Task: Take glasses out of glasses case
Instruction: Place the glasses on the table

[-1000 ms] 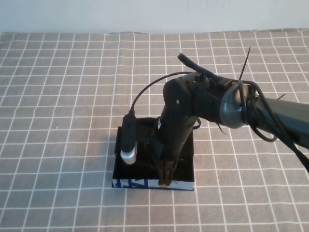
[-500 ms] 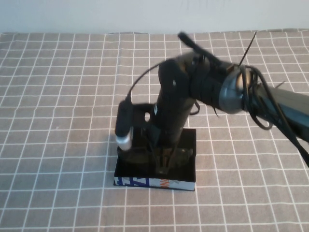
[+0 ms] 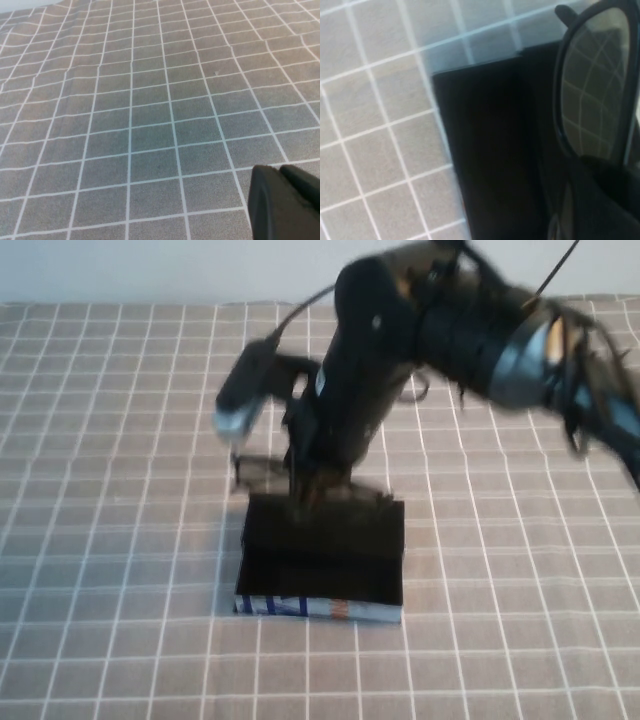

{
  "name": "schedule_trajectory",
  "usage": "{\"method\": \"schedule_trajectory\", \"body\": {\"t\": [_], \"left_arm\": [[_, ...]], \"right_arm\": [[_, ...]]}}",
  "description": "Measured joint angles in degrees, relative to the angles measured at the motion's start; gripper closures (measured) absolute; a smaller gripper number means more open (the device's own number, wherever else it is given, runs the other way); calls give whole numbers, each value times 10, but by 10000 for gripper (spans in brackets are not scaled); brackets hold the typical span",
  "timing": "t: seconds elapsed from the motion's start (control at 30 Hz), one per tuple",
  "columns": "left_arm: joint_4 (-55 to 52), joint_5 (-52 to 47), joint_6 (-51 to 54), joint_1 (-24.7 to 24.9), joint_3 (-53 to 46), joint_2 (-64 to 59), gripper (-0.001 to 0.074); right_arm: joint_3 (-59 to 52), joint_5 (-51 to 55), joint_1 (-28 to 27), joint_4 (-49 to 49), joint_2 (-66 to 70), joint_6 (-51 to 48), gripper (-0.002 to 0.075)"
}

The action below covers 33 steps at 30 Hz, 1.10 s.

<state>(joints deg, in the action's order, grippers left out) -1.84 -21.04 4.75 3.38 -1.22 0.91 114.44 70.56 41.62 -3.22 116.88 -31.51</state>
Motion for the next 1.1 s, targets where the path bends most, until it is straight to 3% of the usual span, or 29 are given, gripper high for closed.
{"method": "schedule_trajectory", "body": {"t": [0.27,0.57,0.83,1.1], "left_arm": [[0,0,0,0,0,0,739],[0,0,0,0,0,0,739],[0,0,0,0,0,0,739],[0,0,0,0,0,0,740]], "right_arm": [[-16,4,-32,26,-67,128,666],[-234,-6,-108,32,-199,236,666],[-444,-152,-139,6,-296,384,666],[-527,-255,-165,-57,-273,453,666]]}}
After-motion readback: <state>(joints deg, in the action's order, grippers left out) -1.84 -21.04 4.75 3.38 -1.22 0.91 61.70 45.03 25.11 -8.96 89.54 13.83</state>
